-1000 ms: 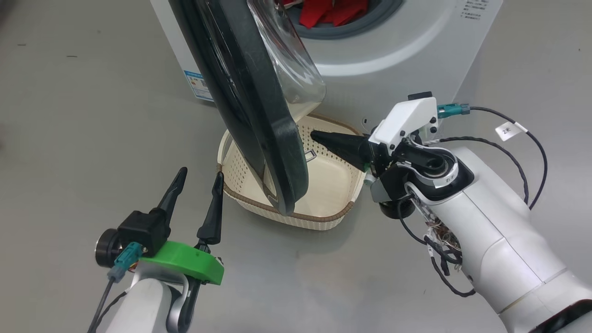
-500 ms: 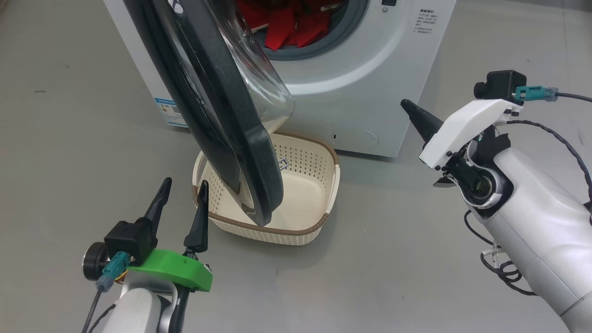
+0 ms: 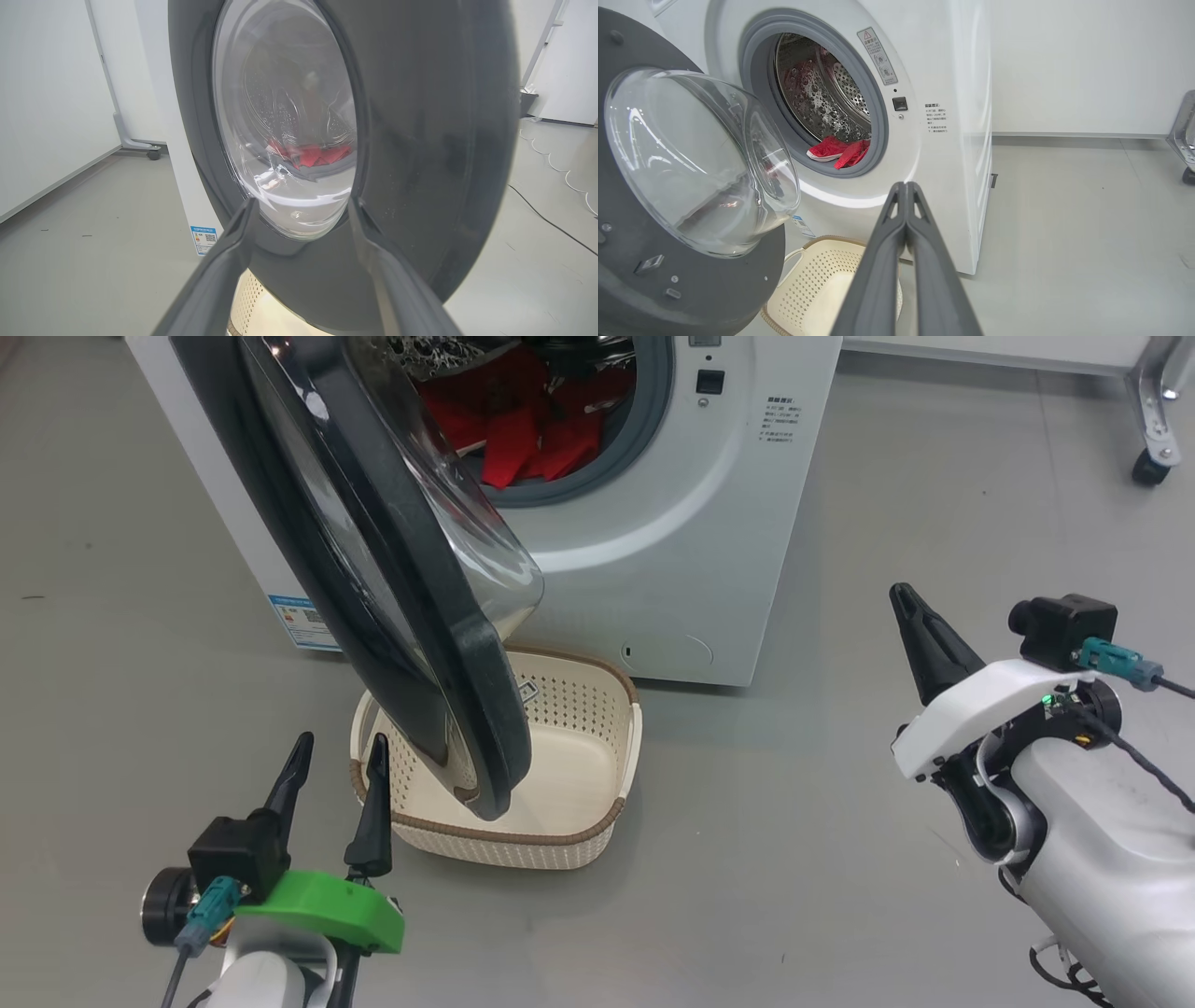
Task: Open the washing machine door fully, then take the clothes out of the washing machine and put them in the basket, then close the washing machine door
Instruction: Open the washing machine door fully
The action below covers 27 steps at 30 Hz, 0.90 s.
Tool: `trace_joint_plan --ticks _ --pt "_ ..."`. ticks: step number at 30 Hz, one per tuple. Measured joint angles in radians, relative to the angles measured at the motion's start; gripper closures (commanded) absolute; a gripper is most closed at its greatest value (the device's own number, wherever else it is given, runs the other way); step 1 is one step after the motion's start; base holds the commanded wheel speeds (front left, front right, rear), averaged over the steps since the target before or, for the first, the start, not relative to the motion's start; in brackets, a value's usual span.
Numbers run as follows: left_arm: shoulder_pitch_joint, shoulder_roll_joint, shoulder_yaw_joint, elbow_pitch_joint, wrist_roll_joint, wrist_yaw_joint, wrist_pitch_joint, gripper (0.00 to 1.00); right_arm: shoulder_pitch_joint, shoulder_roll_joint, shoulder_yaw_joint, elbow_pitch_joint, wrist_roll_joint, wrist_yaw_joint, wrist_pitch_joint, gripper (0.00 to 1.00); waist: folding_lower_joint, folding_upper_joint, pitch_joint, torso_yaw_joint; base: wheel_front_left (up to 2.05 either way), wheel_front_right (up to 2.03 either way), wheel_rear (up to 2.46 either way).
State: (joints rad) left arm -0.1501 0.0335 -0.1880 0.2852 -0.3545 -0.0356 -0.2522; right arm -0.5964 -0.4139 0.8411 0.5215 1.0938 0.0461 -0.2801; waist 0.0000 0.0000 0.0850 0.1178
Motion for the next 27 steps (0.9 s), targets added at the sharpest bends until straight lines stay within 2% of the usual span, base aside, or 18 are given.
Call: trace_joint_plan --ticks 9,13,18,27 --pt "0.028 0.000 0.020 -0.003 0.006 -0.001 0.000 0.00 0.105 -0.022 -0.019 -0.031 -0.090 -0.094 0.015 1.00 0.0000 0.0001 -0.024 -0.029 0.00 0.00 0.00" --pt "0.028 0.000 0.022 -0.008 0.006 -0.002 0.000 0.00 0.150 -0.022 -0.108 -0.080 -0.119 -0.129 0.021 1.00 0.0000 0.0000 -0.029 -0.037 0.00 0.00 0.00" --pt "0.028 0.000 0.028 -0.014 0.013 -0.005 0.000 0.00 0.178 -0.009 -0.208 -0.167 -0.183 -0.139 0.023 1.00 0.0000 0.0000 -0.028 -0.046 0.00 0.00 0.00" --pt "0.030 0.001 0.053 -0.036 0.019 -0.005 0.000 0.00 0.300 0.024 -0.274 -0.257 -0.281 -0.148 0.023 1.00 0.0000 0.0001 -0.016 -0.065 0.00 0.00 0.00"
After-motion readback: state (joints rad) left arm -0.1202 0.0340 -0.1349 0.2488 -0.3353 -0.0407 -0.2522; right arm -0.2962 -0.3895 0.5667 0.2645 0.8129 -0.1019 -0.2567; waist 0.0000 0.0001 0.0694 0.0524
